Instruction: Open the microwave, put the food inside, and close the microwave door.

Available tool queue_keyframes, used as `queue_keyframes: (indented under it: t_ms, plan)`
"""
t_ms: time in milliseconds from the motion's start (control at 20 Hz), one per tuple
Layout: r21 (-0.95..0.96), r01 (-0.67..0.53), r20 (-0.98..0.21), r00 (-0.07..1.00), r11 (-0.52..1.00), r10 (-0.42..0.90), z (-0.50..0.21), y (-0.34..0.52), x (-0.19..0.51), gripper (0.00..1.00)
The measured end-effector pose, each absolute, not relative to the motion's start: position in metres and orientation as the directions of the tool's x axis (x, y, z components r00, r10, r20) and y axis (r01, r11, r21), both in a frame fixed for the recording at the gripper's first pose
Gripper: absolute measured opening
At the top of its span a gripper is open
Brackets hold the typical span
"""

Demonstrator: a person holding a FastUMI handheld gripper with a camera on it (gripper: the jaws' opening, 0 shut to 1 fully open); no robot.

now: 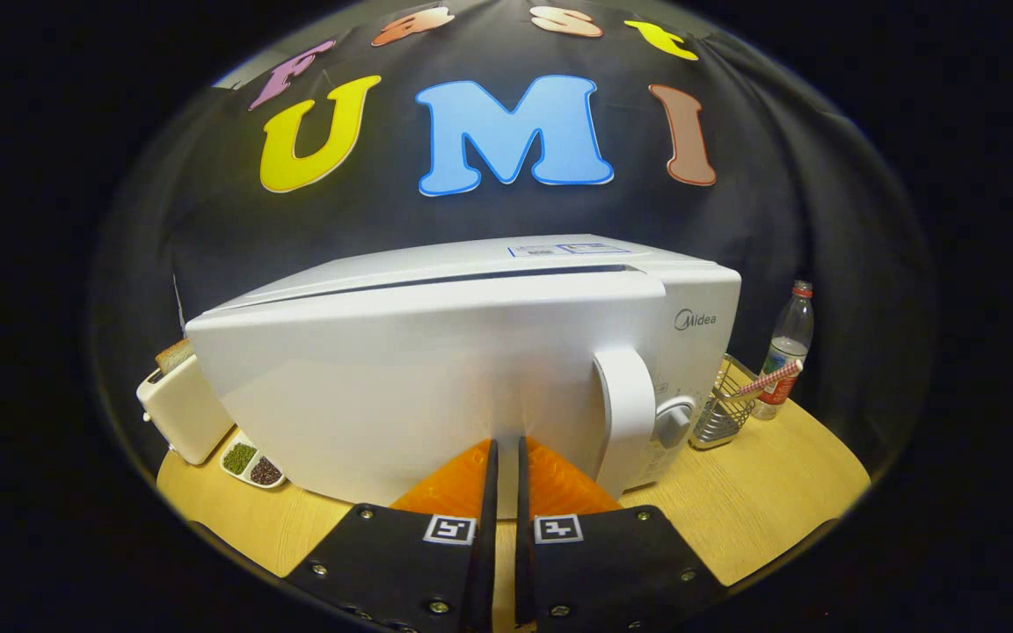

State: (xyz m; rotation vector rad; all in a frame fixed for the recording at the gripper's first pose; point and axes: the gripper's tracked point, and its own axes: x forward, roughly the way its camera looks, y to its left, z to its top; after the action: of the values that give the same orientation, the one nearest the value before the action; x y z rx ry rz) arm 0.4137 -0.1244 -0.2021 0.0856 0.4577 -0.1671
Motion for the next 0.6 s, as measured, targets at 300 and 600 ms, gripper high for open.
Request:
queue_keyframes:
  t_ms: [300, 600]
  plan:
    - [0.013, 0.164, -0.444, 0.885, 0.986, -0.142, -0.203, -0.125, 0.413, 0.11]
    - [0.043, 0.145, -0.477, 0.872, 0.989, -0.107, -0.202, -0.124, 0.415, 0.13]
